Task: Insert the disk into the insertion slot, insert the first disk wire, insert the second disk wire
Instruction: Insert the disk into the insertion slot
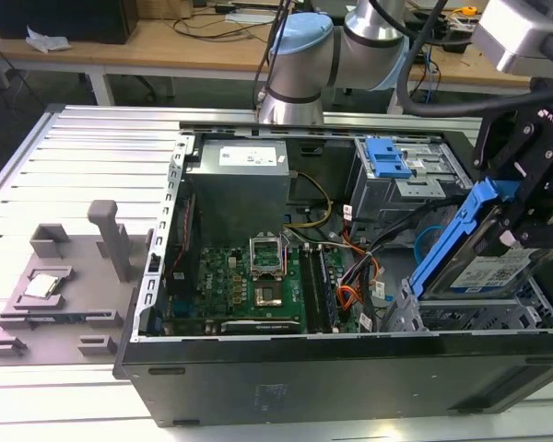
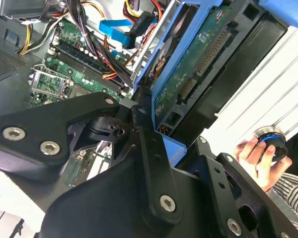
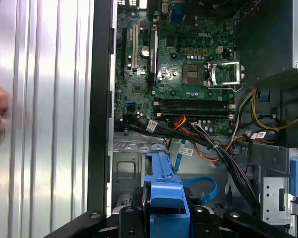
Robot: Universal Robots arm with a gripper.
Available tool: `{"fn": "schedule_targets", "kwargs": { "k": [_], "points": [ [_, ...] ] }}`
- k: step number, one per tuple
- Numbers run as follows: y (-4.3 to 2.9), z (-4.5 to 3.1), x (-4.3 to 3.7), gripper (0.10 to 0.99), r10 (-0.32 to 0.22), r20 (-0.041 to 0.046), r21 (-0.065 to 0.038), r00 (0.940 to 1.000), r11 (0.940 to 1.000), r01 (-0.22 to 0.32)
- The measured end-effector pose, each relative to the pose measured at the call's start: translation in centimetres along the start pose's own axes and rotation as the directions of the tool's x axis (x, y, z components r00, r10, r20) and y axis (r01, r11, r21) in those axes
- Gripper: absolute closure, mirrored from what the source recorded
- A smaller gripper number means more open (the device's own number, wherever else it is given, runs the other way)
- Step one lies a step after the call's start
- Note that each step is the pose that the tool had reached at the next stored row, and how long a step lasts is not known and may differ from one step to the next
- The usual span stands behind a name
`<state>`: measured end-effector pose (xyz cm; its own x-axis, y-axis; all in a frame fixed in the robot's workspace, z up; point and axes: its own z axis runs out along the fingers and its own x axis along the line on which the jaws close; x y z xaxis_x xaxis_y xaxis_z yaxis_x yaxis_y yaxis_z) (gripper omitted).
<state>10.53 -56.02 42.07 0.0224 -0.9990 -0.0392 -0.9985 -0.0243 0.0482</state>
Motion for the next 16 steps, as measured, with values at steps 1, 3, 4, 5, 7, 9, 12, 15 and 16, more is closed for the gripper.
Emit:
{"fn": "schedule_targets", "kwargs": {
  "k": [1,3,4,5,7,9,12,15,16],
  "points": [
    [0.0,0.08,0.0,0.722,0.0,0.0002,0.0,1.0,1.0,0.0],
    [-0.02,0.49,0.02,0.722,0.0,0.0002,0.0,1.0,1.0,0.0],
    [-0.03,0.62,0.03,0.722,0.0,0.0003,0.0,1.0,1.0,0.0],
    [-0.03,0.74,0.03,0.722,0.0,0.0003,0.0,1.0,1.0,0.0],
    [-0.05,1.06,0.04,0.722,0.0,0.0001,-0.001,1.0,1.0,0.0],
    [-0.07,1.44,0.06,0.722,0.0,0.0001,-0.001,1.0,1.0,0.0],
    [-0.1,2.16,0.08,0.722,0.0,0.0002,-0.001,1.0,1.0,0.0],
    [-0.13,2.91,0.12,0.722,0.0,-0.0004,-0.002,1.0,1.0,0.0],
    [-0.14,3.08,0.13,0.722,0.0,0.0,-0.002,1.0,1.0,0.0]
  ]
}}
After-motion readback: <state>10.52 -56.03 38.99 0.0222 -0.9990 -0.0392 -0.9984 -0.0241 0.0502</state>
